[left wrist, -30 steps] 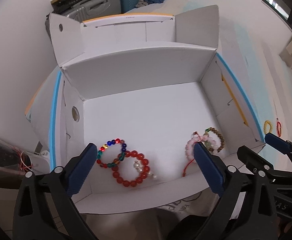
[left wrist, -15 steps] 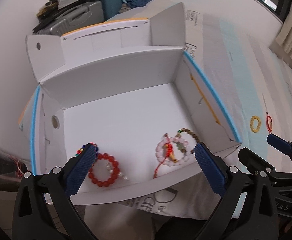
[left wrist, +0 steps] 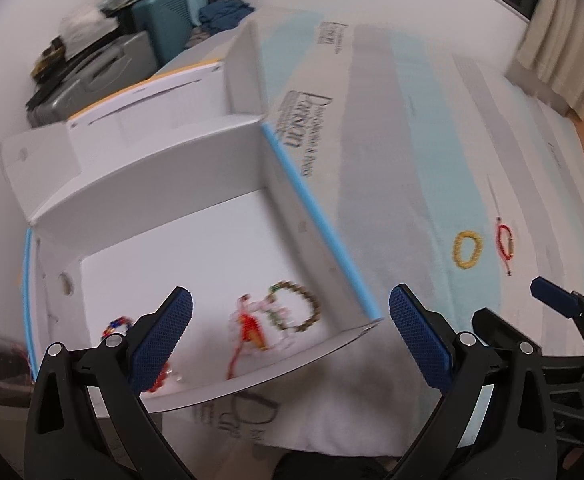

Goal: Organize jewelry
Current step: 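Move both tools back over the yellow bead and red string bracelets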

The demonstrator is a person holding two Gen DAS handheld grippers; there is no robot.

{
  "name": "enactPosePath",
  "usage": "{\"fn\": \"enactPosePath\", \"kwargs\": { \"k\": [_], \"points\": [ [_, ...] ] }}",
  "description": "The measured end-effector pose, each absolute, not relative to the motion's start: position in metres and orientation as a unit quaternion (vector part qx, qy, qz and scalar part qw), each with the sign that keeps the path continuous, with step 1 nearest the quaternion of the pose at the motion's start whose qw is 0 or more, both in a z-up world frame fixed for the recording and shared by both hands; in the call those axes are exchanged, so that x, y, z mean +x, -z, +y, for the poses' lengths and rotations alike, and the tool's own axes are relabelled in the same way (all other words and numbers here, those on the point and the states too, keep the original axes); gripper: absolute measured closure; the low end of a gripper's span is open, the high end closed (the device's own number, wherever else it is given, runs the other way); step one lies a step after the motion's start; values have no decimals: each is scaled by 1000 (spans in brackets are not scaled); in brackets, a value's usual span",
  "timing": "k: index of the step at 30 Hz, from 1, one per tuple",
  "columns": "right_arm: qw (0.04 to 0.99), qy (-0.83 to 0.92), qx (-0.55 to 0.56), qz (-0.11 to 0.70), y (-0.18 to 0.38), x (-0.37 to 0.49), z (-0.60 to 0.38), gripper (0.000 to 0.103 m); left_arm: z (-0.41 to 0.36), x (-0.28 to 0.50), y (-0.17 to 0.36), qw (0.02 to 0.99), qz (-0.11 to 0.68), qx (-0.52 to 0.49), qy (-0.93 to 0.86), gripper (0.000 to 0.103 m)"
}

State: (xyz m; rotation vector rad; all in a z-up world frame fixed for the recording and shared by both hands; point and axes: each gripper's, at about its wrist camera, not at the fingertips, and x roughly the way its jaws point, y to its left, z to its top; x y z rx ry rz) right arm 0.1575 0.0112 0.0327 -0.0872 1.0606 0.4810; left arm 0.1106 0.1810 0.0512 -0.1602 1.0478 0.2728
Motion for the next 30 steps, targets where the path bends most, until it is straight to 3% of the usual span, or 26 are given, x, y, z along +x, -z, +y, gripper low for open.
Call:
{"fn": "enactPosePath", "kwargs": {
  "k": [12, 30],
  "points": [
    [834, -170, -17, 525, -4, 200, -76, 11, 101, 173, -28, 854, 512, -52, -74, 6],
    [813, -123, -12, 569, 70, 270, -145, 13, 24, 267, 52, 834, 551, -22, -21, 6]
  ]
}}
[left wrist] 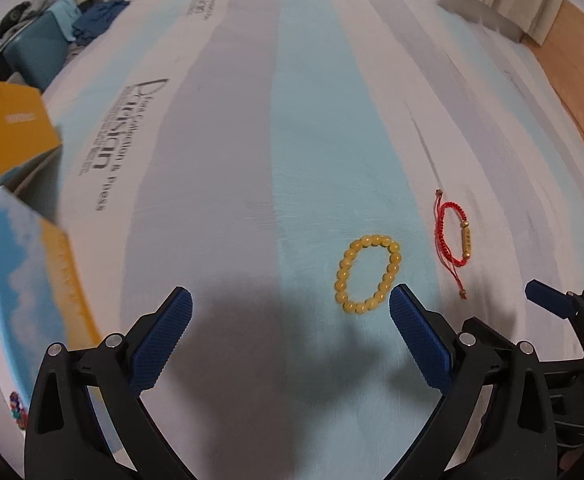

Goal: Organize jewelry
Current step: 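Move both tools back over the yellow bead and red string bracelets, then grasp the yellow bead bracelet with the left tool while the right grasps the red string bracelet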

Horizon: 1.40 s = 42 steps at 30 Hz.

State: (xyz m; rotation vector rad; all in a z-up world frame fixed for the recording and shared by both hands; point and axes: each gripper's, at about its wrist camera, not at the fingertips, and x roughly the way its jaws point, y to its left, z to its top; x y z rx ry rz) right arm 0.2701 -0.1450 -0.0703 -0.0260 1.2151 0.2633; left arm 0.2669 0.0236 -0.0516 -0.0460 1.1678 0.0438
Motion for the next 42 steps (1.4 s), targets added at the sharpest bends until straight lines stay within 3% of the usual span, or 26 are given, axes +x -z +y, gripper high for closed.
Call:
{"fn": "enactPosePath", "kwargs": {
  "k": [11, 21, 24, 29, 36, 42],
  "points": [
    [804, -111, -37, 583, 110, 311, -149, 21, 5, 297, 94, 827, 562, -21, 7, 8],
    [811, -115, -63, 571, 132, 318, -141, 27, -6, 313, 125, 813, 581, -14, 26, 33],
    [815, -122, -73, 561, 132, 317, -138, 35, -7, 314, 129, 813, 581, -11, 25, 40],
    [820, -134, -66, 552, 130, 316, -137, 56, -6, 313, 130, 815, 579, -4, 25, 53],
    [825, -135, -70, 544, 126, 313, -136, 84, -5, 308, 130, 814, 580, 1, 31, 92],
    [825, -134, -54, 546, 118, 307, -147, 90, 0, 309, 124, 811, 584, -13, 36, 94]
  ]
}}
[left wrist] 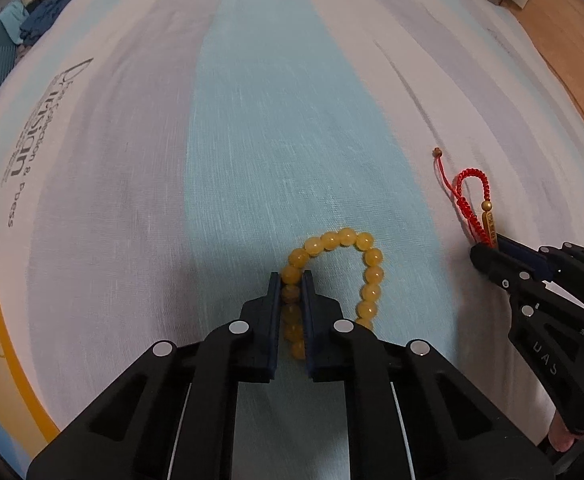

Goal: Organize jewelry
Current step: 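Grasp the yellow bead bracelet with the left tool while the right grasps the red string bracelet, then carry the yellow bead and red string bracelets over the white box with both tools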

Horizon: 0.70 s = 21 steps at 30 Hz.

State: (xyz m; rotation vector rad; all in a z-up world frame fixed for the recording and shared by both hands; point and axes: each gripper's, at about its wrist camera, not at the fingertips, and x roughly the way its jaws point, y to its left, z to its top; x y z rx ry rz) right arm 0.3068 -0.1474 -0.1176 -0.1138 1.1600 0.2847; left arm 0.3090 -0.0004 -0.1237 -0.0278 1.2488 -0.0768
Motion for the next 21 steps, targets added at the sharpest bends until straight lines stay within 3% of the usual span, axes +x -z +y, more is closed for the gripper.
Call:
{"fn": "enactPosePath", "kwargs": {
  "k": [21],
  "points": [
    [847, -119, -15, 518, 60, 282, -164, 91, 1, 278, 61, 832, 554, -11, 34, 94]
  ]
}}
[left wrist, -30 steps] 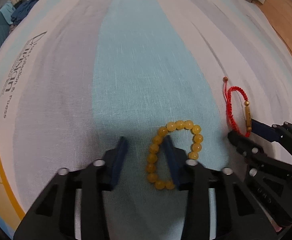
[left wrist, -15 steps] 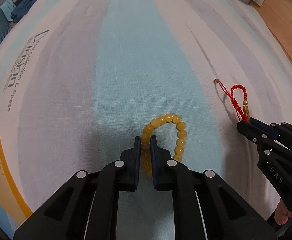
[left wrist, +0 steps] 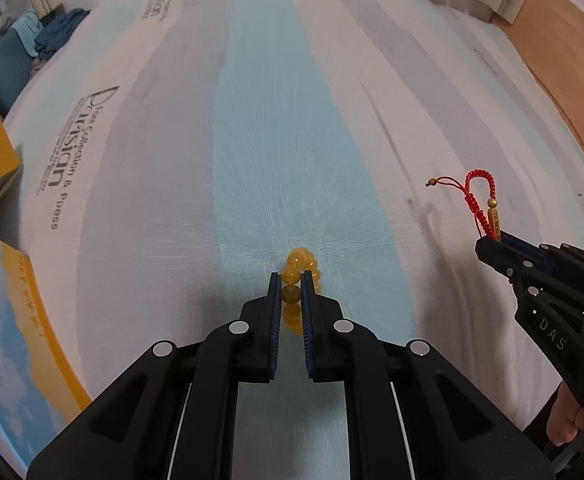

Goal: Organize jewelry
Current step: 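Carry the yellow bead and red string bracelets over the white box with both tools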

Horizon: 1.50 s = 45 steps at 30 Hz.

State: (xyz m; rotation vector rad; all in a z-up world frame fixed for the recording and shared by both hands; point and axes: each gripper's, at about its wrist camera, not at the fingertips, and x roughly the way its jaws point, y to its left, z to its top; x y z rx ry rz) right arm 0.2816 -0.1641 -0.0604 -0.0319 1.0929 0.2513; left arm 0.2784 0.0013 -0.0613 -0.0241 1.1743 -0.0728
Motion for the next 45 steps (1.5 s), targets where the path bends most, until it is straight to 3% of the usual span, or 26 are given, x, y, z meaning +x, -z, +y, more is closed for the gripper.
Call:
{"fn": "enactPosePath", "kwargs": {
  "k": [24, 45],
  "points": [
    [875, -148, -30, 459, -30, 227, -118, 91, 38, 213, -31, 863, 505, -15, 10, 94],
    [880, -232, -79, 408, -93, 163, 25, 91, 157, 132, -97, 884, 462, -52, -55, 94]
  ]
}}
